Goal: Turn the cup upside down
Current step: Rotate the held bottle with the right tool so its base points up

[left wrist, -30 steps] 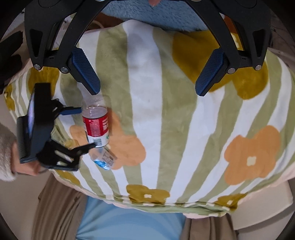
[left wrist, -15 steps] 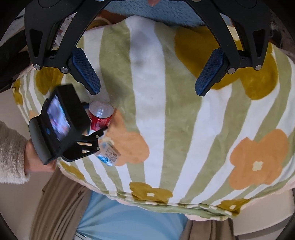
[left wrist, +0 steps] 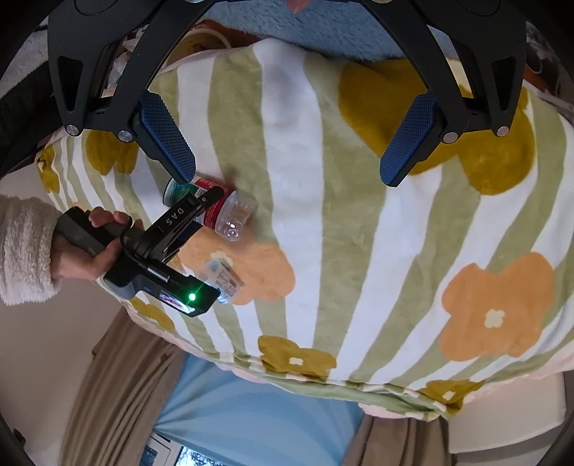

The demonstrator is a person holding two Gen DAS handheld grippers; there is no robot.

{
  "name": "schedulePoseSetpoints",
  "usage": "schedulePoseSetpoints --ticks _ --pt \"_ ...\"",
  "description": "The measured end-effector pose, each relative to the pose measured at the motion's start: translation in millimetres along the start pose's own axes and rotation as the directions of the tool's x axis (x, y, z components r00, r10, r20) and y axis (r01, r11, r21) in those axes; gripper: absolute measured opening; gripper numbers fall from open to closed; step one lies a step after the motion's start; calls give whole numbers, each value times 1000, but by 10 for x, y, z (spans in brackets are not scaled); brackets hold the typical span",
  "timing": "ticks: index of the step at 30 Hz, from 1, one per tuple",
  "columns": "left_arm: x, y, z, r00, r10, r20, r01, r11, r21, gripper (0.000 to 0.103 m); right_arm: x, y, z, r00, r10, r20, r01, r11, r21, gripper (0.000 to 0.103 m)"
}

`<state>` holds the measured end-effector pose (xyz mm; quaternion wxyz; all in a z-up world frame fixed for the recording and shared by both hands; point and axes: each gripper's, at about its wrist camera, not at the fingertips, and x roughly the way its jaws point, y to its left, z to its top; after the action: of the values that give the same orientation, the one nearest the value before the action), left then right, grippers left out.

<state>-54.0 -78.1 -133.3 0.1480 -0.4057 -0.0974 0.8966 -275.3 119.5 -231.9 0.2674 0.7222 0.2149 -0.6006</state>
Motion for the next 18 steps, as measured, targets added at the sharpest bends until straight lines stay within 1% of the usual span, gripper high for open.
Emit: schedulePoseSetpoints --ticks 2,4,7,11,13,18 --pt "-5 27 0 1000 -11 1 11 1000 -14 102 -22 37 29 1000 -25 4 25 999 -22 64" --pt "-6 33 1 1000 -18 -1 18 1000 -18 102 -24 96 64 997 -77 -11 77 995 -68 64" --pt "-14 20 -9 1000 -13 -2 13 1000 -5 102 -65 181 132 989 -146 -29 140 978 -152 64" --pt "-12 22 -32 1000 -12 -4 12 1000 1 102 -173 248 262 977 -214 -18 203 949 -243 64" --pt "-7 24 -39 1000 -13 -7 13 1000 0 102 -226 247 343 979 -204 -20 192 947 -257 64" --pt "11 40 -35 1000 -11 -15 11 1000 -8 102 -301 141 525 984 -165 -60 147 959 -241 64"
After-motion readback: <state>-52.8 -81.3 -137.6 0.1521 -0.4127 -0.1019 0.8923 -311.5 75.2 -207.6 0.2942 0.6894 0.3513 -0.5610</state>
